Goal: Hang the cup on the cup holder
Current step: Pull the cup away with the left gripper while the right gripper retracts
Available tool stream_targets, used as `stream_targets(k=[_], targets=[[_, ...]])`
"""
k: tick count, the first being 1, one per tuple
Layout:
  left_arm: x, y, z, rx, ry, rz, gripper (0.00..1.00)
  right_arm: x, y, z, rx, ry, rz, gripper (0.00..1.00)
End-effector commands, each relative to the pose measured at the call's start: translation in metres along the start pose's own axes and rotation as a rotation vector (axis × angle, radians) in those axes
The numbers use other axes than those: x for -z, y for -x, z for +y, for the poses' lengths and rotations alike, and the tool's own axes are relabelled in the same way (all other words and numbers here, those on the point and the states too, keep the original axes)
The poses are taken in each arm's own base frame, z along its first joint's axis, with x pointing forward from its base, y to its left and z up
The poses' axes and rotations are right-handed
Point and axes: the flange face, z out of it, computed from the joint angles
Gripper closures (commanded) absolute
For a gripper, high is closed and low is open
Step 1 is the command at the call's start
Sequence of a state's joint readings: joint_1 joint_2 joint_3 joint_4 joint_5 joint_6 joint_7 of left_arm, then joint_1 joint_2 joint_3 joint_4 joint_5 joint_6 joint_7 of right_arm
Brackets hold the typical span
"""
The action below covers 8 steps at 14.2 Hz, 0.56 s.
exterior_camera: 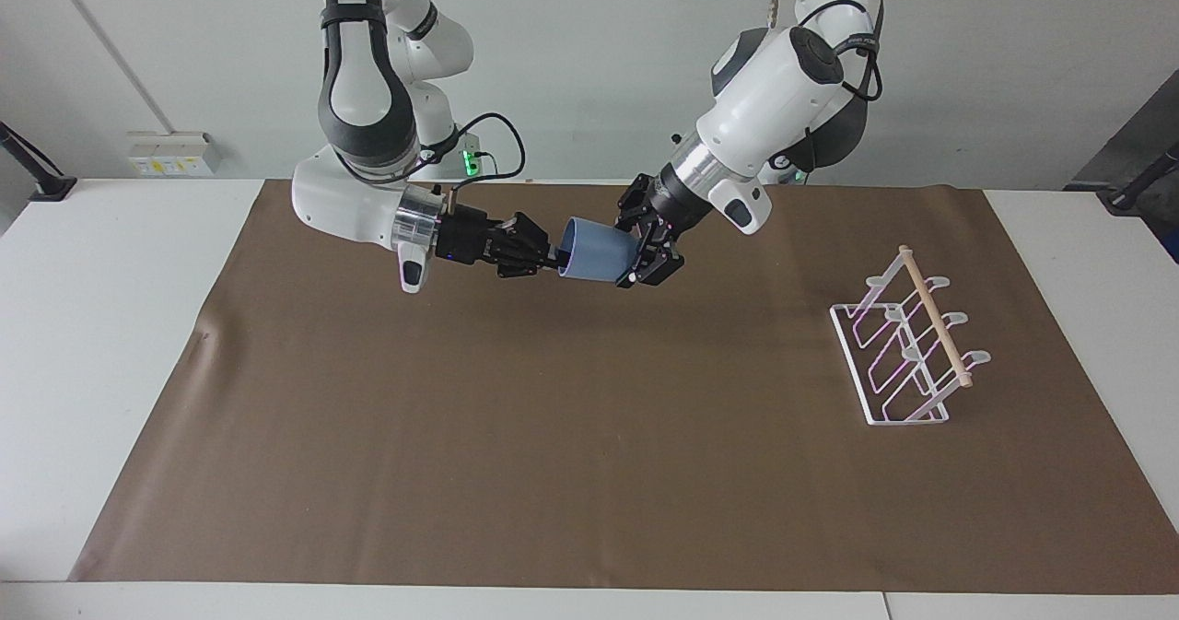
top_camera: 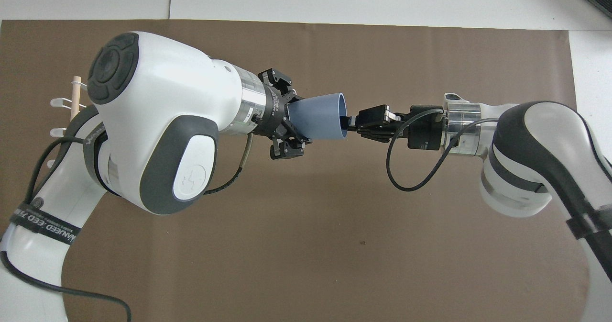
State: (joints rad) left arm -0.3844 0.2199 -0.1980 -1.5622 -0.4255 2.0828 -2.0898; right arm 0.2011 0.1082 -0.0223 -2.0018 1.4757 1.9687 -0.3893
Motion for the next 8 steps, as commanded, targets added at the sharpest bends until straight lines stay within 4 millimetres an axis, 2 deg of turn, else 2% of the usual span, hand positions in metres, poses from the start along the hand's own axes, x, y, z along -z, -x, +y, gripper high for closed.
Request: stream_targets(k=[1, 5, 8], targets=[[-0.0012, -0.0033, -0.0026, 0.003, 0.028, 0.049, 1.0, 0.0046, 0.0047, -0.0054, -0.019, -0.023, 0.025, 1.0], [-0.0013, -0.0052, -0.0018, -0.022, 0.043, 0.081, 1.0, 0.0062, 0.004, -0.005, -0.028, -0.024, 0.027, 1.0], [-0.0031, -0.0082, -0.002, -0.063, 0.064, 0.143, 1.0, 0.0084, 0.003, -0.0045, -0.037, -0.025, 0.03, 0.93]])
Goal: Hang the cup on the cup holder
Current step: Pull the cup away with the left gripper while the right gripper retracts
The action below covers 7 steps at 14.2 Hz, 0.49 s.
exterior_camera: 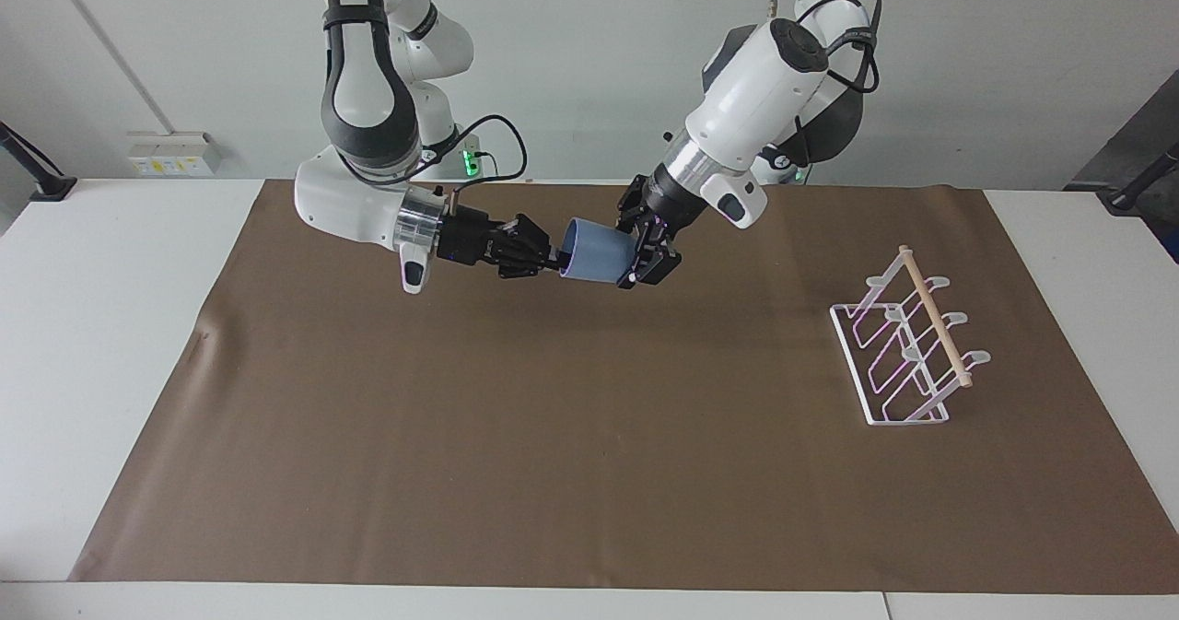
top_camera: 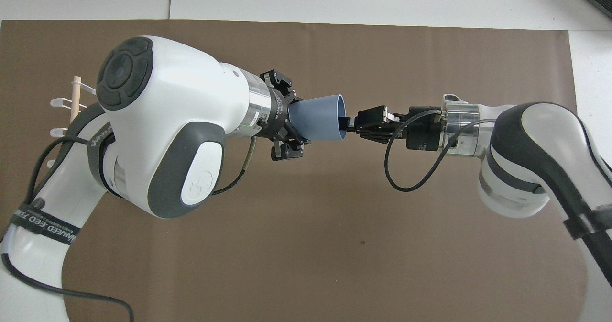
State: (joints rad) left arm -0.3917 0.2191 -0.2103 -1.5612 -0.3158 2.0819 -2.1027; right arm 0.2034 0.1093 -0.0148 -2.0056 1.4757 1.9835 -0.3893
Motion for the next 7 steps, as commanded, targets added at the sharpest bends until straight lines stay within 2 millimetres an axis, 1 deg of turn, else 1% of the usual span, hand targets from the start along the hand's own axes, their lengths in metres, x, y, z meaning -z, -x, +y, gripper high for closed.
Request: stream_targets(k=[1, 2, 3, 4, 5, 7], targets=[[-0.001, -0.012, 0.003, -0.011, 0.025, 0.066, 1.0, 0.013, 0.002, -0.006, -0.036, -0.028, 0.027, 0.85], [0.0, -0.014, 0.004, -0.01, 0.026, 0.066, 1.0, 0.014, 0.001, -0.005, -0.035, -0.024, 0.028, 0.76], [0.0, -0.014, 0.004, -0.017, 0.033, 0.078, 1.0, 0.015, 0.001, -0.005, -0.034, -0.02, 0.028, 0.64], [-0.001, -0.014, 0.004, -0.024, 0.036, 0.088, 1.0, 0.017, 0.0, -0.004, -0.031, -0.016, 0.03, 0.3], [-0.001, -0.015, 0.004, -0.025, 0.037, 0.089, 1.0, 0.018, -0.001, -0.003, -0.033, -0.015, 0.032, 0.17], [-0.001, -0.017, 0.005, -0.032, 0.046, 0.105, 1.0, 0.023, -0.003, 0.001, -0.02, 0.017, 0.029, 0.13]])
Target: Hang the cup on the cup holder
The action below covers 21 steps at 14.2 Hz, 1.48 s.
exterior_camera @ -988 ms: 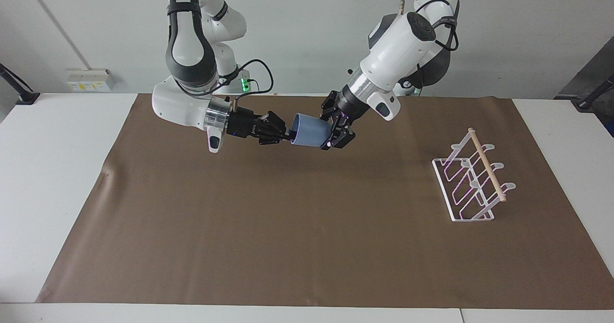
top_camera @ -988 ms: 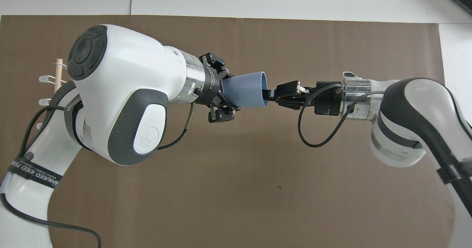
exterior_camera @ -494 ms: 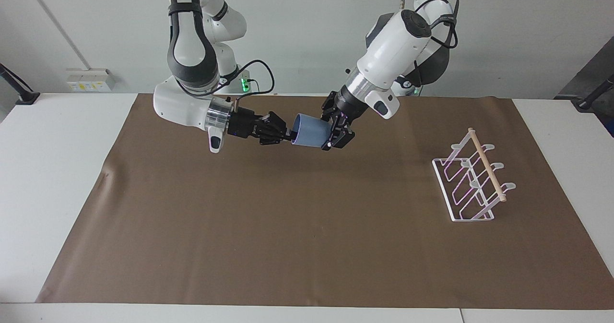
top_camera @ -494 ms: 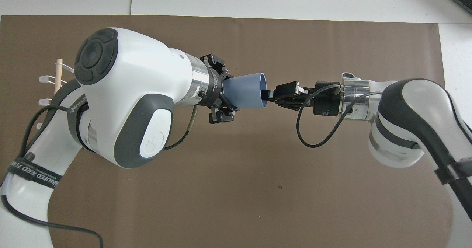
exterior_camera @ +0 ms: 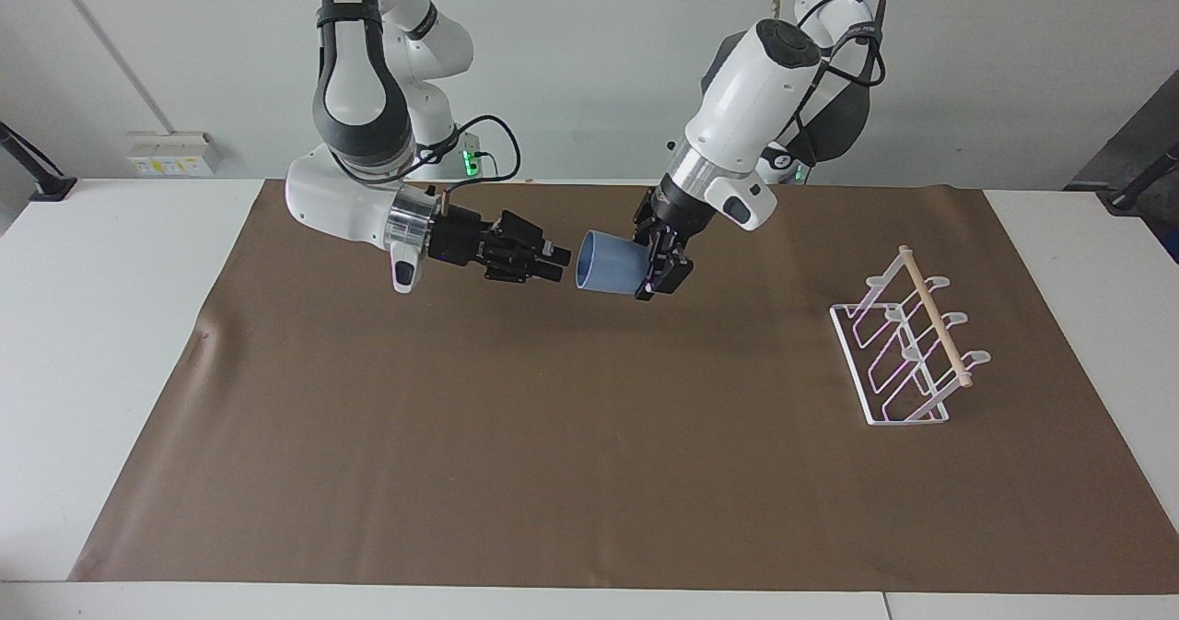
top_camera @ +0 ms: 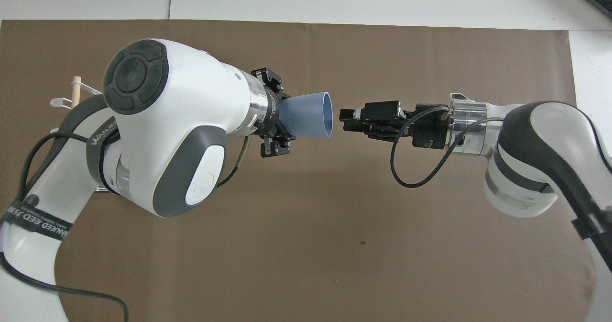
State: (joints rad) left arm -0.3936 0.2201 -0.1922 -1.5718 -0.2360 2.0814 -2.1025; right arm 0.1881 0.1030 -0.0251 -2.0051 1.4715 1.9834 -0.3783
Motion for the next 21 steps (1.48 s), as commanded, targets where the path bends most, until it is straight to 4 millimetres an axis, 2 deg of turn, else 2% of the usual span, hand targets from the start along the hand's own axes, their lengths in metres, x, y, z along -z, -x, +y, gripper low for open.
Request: stream_targets(k=[1, 5, 8, 10, 14, 16, 18, 21], targets=[[-0.001, -0.007, -0.002, -0.03, 0.027, 0.071, 1.0, 0.017, -0.002, 0.006, 0.01, 0.059, 0.003, 0.12], [-0.01, -0.028, -0.004, -0.13, 0.088, 0.269, 1.0, 0.052, -0.014, 0.027, 0.07, 0.233, -0.005, 0.0], [-0.008, -0.06, -0.001, -0.198, 0.124, 0.432, 1.0, 0.08, -0.027, 0.04, 0.099, 0.352, 0.014, 0.0], [-0.006, -0.076, 0.005, -0.28, 0.106, 0.5, 1.0, 0.091, -0.036, 0.042, 0.176, 0.513, 0.011, 0.0], [0.006, -0.114, 0.017, -0.374, 0.138, 0.702, 1.0, 0.1, -0.042, 0.033, 0.358, 0.8, -0.037, 0.0], [0.008, -0.125, 0.016, -0.413, 0.152, 0.81, 1.0, 0.108, -0.045, 0.026, 0.432, 0.947, -0.07, 0.0], [0.014, -0.145, 0.02, -0.43, 0.17, 0.902, 1.0, 0.113, -0.046, 0.019, 0.432, 1.062, -0.063, 0.0], [0.025, -0.173, 0.024, -0.494, 0.212, 1.082, 1.0, 0.125, -0.046, -0.005, 0.402, 1.188, 0.002, 0.0]])
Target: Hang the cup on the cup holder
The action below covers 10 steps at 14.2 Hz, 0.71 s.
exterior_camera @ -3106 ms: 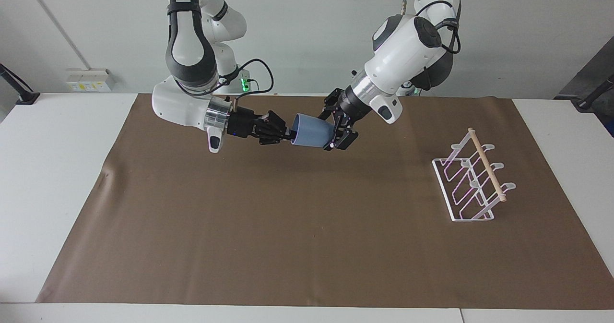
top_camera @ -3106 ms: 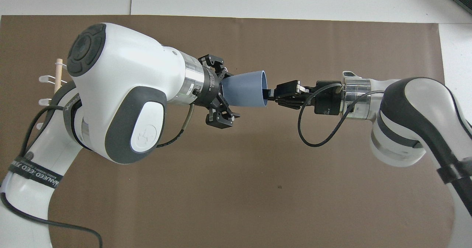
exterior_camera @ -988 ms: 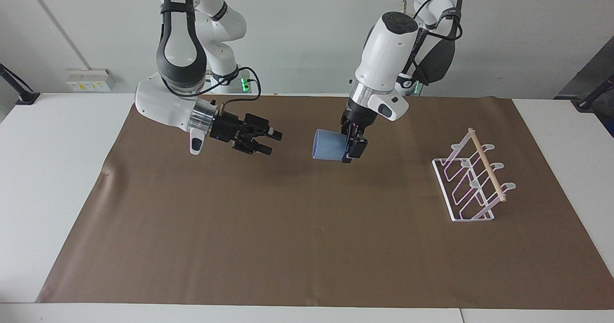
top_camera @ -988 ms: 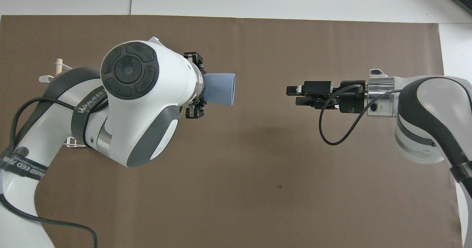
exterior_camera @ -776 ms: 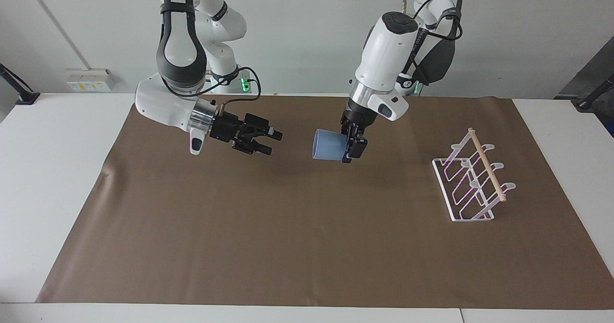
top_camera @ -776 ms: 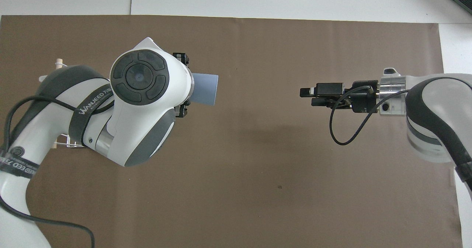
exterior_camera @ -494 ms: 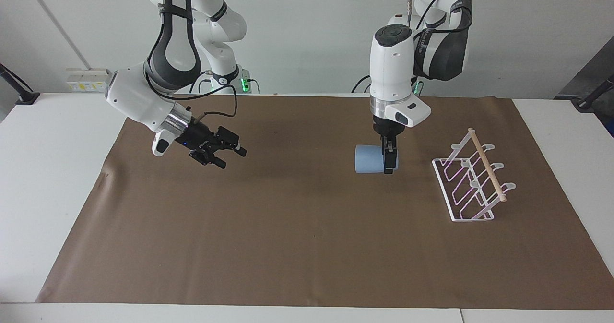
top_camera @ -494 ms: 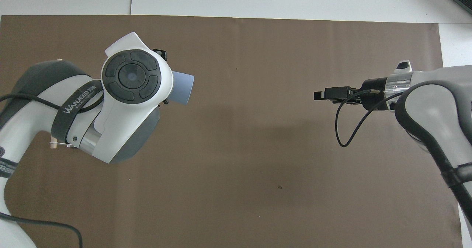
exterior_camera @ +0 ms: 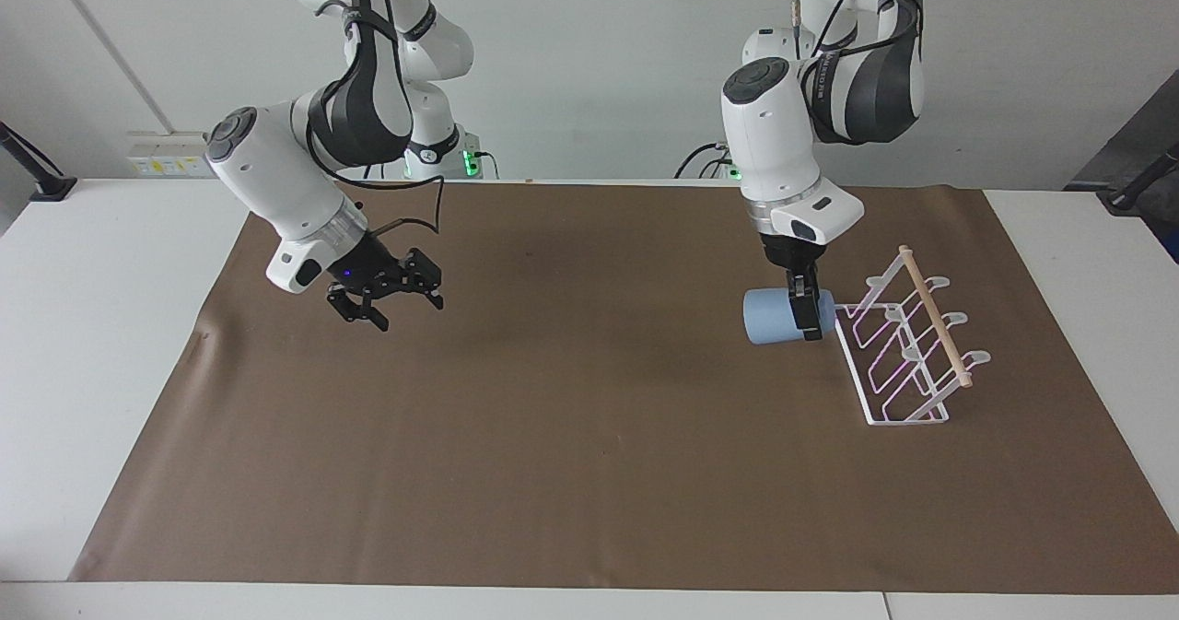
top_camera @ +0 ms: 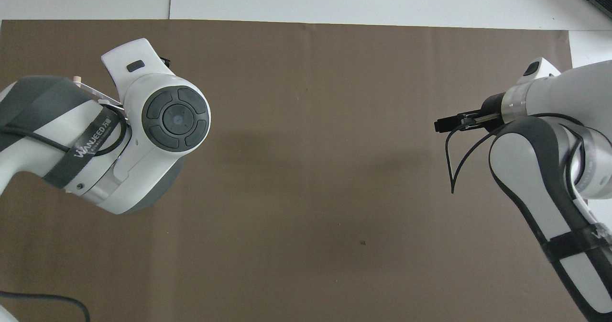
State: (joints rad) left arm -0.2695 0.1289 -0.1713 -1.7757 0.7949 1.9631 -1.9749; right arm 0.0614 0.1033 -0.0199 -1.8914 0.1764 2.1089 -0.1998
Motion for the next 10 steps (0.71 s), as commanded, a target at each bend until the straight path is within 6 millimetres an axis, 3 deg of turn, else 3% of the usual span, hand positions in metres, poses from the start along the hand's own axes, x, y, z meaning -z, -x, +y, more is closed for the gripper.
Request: stream_targets(k=[1, 6, 10], targets=[[-0.007, -0.023, -0.021, -0.055, 0.006, 0.143, 1.0, 0.028, -0.006, 0.0, -0.029, 0.099, 0.022, 0.0], [-0.026, -0.042, -0.047, -0.045, -0.113, 0.274, 1.0, 0.085, -0.004, 0.011, -0.055, 0.112, 0.011, 0.0], [-0.041, -0.05, -0.062, -0.058, -0.105, 0.37, 1.0, 0.139, 0.017, 0.008, -0.148, 0.107, -0.018, 0.0]])
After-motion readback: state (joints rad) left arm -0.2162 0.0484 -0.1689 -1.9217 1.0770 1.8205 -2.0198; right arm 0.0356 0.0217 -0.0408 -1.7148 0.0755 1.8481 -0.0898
